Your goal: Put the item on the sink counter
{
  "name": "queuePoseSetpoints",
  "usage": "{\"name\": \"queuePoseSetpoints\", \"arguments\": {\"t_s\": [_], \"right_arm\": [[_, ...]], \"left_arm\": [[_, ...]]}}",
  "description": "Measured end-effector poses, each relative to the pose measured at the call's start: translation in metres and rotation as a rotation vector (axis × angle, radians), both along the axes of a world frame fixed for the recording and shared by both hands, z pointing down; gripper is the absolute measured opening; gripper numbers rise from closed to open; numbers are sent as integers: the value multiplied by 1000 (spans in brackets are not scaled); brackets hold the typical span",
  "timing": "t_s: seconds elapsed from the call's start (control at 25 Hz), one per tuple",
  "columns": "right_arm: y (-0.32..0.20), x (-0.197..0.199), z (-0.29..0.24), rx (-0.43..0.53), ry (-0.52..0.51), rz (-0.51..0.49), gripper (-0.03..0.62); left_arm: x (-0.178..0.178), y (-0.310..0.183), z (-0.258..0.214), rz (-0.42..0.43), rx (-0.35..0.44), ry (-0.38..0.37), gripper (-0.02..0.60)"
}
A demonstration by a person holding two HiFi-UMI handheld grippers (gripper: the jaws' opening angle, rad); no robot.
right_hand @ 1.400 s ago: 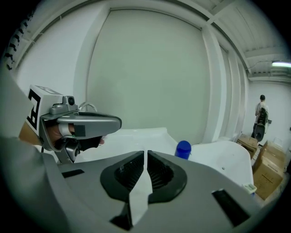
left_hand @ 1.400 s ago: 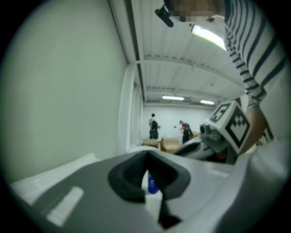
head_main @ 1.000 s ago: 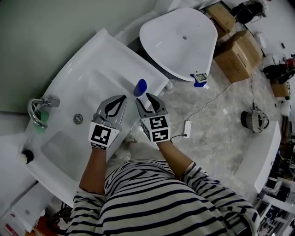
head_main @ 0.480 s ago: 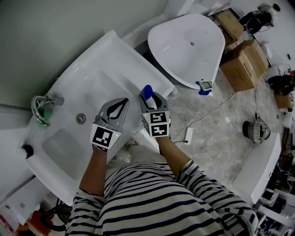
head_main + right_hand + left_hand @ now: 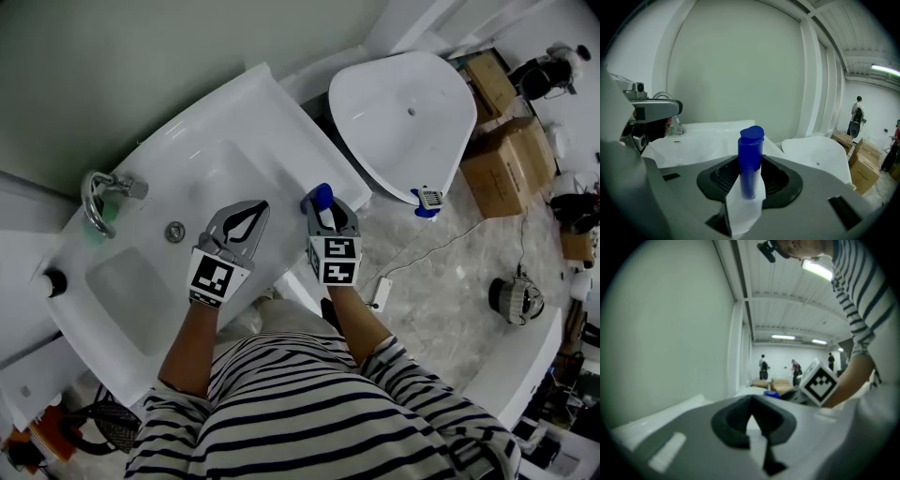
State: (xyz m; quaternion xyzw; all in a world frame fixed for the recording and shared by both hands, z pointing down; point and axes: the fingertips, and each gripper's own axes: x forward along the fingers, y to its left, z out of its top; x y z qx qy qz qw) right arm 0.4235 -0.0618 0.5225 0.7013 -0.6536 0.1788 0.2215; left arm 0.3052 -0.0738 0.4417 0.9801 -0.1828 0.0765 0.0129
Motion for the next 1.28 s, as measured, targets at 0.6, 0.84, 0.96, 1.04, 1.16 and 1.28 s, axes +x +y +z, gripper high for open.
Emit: {"name": "queuePoseSetpoints", "arguments": {"t_s": [0.6,0.84,0.96,1.04,1.16,1.28], "right_arm": [[-29,-33,-13,-13,7,-141,137],[-74,-76,-44,31,-2,-268,137],[-98,-102,-56,56,-2,-342,137],[-113,-121,-59,68,-5,-385,136],[-134,-151,-62,81,-14,-448,137],[-156,-182,-62,87,-20,-513,136]], "left_arm": [[-31,-15,-6,-70,4,4,6],[-68,-31,-13,-162,3,-1,6],[-87,-37,-14,-211,1,-2,6],[-101,-41,-14,-241,0,-4,6],[-123,-45,-13,-283,-5,-6,6],[-144,-49,-10,-323,-12,-12,6]]}}
